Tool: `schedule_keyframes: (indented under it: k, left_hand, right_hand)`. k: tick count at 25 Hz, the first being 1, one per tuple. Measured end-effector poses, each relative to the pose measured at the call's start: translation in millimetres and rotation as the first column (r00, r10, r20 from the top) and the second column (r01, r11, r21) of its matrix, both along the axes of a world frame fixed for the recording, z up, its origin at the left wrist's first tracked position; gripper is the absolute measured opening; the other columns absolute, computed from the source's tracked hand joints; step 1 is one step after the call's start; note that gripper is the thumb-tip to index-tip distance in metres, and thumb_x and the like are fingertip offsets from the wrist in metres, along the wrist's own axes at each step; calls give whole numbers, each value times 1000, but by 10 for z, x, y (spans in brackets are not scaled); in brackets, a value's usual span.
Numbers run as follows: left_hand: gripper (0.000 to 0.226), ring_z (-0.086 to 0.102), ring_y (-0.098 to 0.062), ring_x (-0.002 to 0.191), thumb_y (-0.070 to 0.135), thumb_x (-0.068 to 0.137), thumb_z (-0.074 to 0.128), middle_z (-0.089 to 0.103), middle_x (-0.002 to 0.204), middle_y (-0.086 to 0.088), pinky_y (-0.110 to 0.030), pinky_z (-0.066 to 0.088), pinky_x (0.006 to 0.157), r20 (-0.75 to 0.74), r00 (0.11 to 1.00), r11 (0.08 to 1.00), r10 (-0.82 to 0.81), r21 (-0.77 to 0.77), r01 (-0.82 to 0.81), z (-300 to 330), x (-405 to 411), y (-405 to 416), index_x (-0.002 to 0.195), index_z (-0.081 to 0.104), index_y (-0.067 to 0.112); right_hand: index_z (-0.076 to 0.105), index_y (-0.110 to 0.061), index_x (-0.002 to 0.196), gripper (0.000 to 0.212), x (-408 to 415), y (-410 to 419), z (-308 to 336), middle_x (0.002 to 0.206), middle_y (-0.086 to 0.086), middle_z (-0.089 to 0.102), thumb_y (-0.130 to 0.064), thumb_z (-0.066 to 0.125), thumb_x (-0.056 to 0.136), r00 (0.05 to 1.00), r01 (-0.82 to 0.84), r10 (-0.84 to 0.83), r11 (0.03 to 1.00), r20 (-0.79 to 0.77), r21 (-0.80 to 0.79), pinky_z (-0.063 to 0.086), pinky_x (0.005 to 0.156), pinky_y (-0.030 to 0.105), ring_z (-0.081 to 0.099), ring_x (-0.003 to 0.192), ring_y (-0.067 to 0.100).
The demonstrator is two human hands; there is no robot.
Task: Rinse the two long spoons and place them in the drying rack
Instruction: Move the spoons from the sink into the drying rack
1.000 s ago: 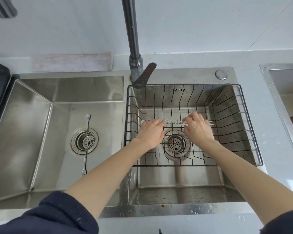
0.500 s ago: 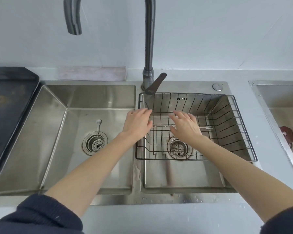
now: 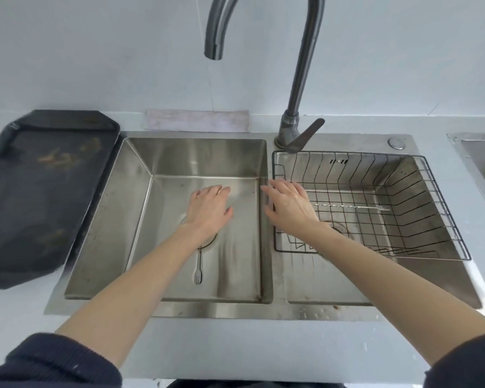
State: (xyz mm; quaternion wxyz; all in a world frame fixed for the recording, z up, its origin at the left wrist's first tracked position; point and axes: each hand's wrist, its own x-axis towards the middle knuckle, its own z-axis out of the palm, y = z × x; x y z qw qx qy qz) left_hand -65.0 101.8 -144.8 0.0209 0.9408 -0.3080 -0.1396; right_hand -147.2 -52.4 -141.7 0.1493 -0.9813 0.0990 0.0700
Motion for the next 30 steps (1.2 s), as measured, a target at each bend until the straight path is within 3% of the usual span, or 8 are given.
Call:
schedule_keyframes:
  k: [10,19,24,27,30]
  left_hand:
    - [50,39,-27,133,32,92,42,42,144,-7,-40,29,108,-108,994,997,-4,76,13,-342,343,813,139,34,15]
    - [47,44,-30,127,30,93,41,46,140,-12,-42,34,105,-238,970,988,-41,132,75,-724,544,1077,136,38,11]
    - [41,48,-30,122,26,93,42,53,133,-12,-42,37,100,-304,953,991,-20,118,58,-897,594,1034,130,46,9]
    - [39,51,-31,120,25,92,44,55,131,-13,-40,40,97,-407,912,998,56,61,-34,-1018,659,1000,127,49,8]
    - [35,54,-31,118,20,92,45,59,128,-15,-33,43,98,-606,755,954,250,22,-297,-1180,724,988,124,55,8]
  right_hand:
    - [34,-15,141,50,342,917,-379,148,7,38,-27,43,93,981,77,-53,990,-189,122,15,118,38,31,139,23]
    - [45,-10,133,43,521,1333,-778,131,14,53,-22,43,92,896,292,-190,933,-401,211,41,98,40,50,120,34]
    - [52,-8,126,38,650,1444,-940,129,15,54,-15,42,89,843,381,-233,895,-485,232,43,95,40,51,118,36]
    - [56,-8,122,38,771,1465,-1047,130,17,55,-13,41,87,811,423,-249,875,-530,236,44,97,40,52,118,37]
    - [58,-12,120,36,888,1448,-1166,128,18,57,-16,43,87,771,489,-290,840,-567,234,45,97,39,54,116,37]
